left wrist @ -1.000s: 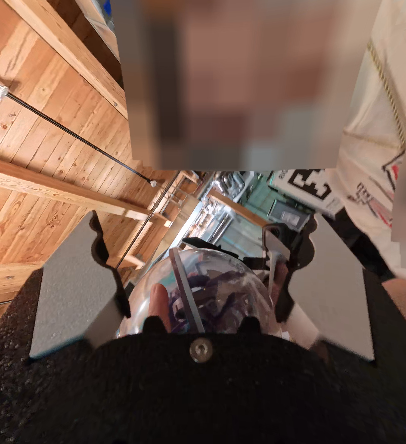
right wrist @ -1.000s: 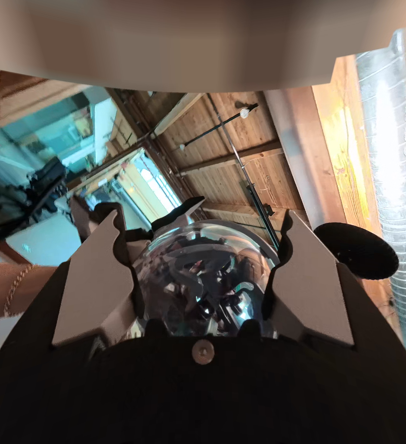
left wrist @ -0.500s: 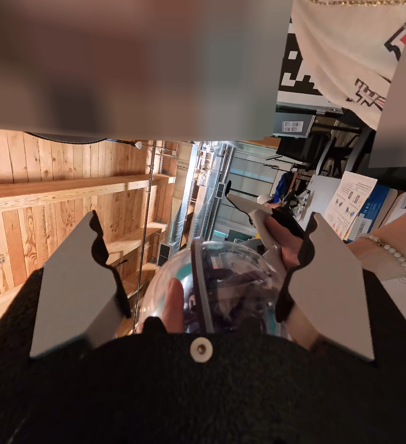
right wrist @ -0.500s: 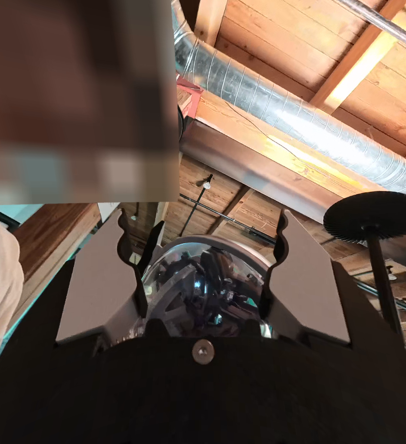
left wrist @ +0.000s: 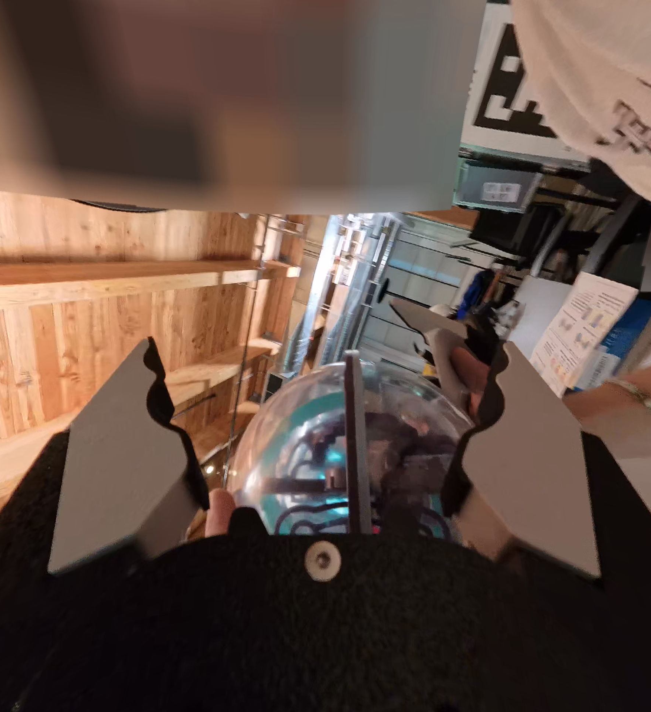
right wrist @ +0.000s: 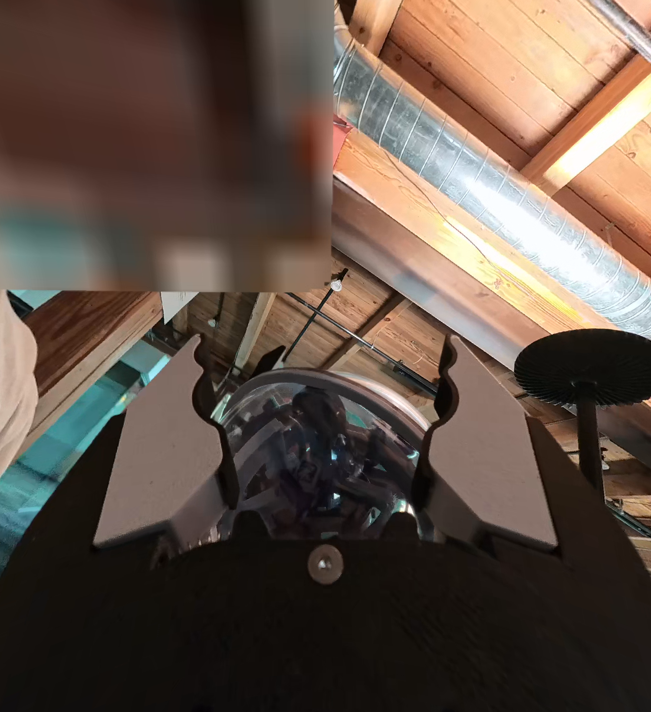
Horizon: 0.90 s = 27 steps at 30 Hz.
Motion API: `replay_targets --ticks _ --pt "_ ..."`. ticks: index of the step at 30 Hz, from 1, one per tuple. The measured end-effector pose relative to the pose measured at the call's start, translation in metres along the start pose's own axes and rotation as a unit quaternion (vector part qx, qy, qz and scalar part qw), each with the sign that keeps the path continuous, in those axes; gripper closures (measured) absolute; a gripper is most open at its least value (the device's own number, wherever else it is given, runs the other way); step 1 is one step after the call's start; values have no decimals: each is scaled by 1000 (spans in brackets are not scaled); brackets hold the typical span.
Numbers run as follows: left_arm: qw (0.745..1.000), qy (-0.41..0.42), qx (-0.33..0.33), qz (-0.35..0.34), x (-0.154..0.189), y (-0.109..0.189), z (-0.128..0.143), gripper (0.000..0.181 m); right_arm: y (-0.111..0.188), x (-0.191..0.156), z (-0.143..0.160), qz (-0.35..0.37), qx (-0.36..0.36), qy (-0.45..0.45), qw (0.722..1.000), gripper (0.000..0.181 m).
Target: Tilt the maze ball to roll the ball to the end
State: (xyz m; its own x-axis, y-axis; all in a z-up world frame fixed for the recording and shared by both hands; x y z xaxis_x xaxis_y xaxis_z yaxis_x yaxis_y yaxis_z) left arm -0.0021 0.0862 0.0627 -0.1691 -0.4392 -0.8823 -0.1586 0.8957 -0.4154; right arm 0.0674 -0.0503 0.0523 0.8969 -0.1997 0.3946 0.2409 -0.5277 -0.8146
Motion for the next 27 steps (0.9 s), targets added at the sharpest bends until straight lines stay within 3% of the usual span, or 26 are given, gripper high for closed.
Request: replay_targets --ticks 7,17,20,27 --pt "999 45 -3 14 6 0 8 24 4 -9 -3 -18 -22 29 999 68" --pt "988 127 -79 40 7 -2 31 24 5 -24 -10 -51 -45 58 996 75" --pt "988 111 -100 47 12 -1 36 24 6 -25 -10 -53 -49 57 996 77" --pt "995 68 -57 35 12 5 27 24 10 -23 -9 -43 -58 48 996 77"
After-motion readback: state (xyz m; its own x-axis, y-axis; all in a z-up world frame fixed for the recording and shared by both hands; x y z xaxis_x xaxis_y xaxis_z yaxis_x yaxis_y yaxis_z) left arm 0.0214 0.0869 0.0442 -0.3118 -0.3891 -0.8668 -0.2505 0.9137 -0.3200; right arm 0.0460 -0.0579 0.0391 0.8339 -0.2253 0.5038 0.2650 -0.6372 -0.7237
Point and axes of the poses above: each gripper's, where its closed fingertips meet, y back along the fingers, z out of its underside, x = y × z across the jaws, the point moved 6 cm from there along y, back along the fingers, and after that the axes turned 7 degrees about -x, right-handed, at the moved point
